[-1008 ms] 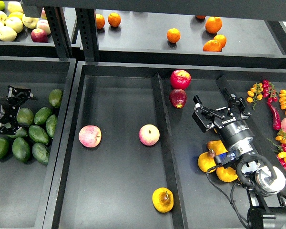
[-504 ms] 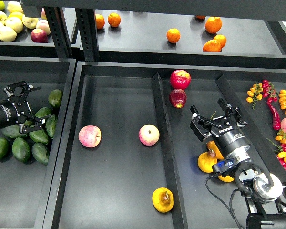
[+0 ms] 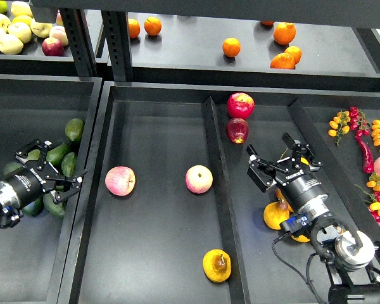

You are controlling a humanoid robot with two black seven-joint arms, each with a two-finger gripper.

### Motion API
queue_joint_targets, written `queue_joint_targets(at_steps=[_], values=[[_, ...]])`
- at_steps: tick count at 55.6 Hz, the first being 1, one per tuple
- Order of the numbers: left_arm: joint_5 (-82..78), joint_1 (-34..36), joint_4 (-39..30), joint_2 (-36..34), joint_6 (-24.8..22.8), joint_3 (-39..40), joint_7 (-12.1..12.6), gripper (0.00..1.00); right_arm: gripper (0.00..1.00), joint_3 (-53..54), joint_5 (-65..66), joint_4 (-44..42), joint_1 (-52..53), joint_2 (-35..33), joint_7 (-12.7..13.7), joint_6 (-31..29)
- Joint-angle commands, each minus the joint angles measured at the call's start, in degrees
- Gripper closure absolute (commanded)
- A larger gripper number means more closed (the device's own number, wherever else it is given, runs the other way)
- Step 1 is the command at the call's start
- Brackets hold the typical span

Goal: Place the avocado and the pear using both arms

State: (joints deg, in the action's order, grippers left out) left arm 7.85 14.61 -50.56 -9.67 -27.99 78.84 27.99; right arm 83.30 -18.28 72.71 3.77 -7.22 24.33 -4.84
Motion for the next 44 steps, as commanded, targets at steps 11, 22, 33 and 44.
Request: queue_joint_targets(at_steps=[11,22,33,44], values=[[0.2,-5.5,-4.2,9.7,0.0,5.4,0.0,0.01,0.0,-5.9,-1.8,0.1,0.4,-7.6,3.7,-0.4],[0.2,-7.3,-5.3,9.7,0.0,6.9,0.0,0.01,0.0,-11.7,-1.8,0.1,2.8,-12.5,3.7,-2.5],[0.3,-10.5,-7.4,9.7,0.0,6.9,0.0,0.01,0.0,-24.2,-1.6,0.1,8.5,-19.1,3.7,-5.5],[2.9,-12.0,-8.0,9.7,0.0,5.5,0.0,0.01,0.0,-33.2,-1.1,0.1,11.3,-23.3,3.7,-6.0]])
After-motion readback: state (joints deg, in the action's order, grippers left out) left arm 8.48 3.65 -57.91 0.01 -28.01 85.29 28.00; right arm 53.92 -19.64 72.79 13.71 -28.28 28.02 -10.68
